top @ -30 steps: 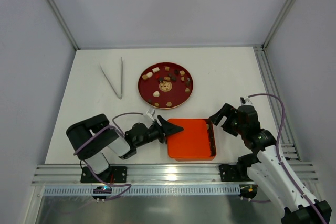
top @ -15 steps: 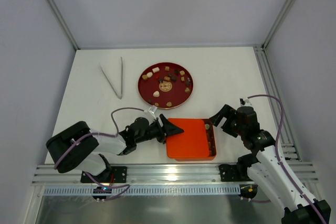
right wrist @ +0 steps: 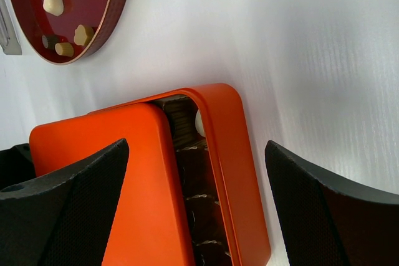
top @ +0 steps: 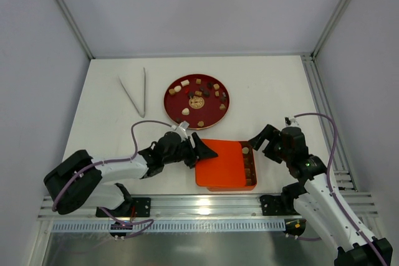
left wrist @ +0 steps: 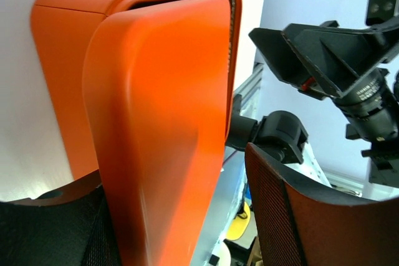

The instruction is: Pack the chocolate

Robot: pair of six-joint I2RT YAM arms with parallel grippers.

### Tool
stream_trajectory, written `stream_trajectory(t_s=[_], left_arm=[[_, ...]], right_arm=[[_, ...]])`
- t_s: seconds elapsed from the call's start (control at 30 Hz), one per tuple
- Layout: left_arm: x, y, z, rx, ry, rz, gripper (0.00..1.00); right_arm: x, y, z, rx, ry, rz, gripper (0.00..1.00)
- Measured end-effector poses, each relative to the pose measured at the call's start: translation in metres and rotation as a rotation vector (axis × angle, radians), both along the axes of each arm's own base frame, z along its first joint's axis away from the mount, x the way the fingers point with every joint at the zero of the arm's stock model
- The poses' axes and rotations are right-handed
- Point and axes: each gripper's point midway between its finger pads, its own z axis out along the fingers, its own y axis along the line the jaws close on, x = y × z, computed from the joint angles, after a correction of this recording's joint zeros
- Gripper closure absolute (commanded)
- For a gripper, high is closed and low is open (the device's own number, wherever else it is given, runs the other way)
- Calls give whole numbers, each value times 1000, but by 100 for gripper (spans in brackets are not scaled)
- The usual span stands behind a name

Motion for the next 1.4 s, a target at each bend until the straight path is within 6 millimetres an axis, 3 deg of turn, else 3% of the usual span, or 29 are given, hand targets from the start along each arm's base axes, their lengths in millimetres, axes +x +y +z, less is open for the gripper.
stream_trajectory(t_s=[0.5, 1.2, 1.4], left_arm=[[-2, 6, -5, 91, 26, -16, 35], [-2, 33, -4, 198, 22, -15, 34], [-6, 39, -10, 228, 40, -20, 34]], right_arm=[[-4, 0, -7, 6, 1, 0, 16], [-7, 1, -15, 24, 16, -3, 19], [-10, 4, -19, 39, 22, 5, 25]])
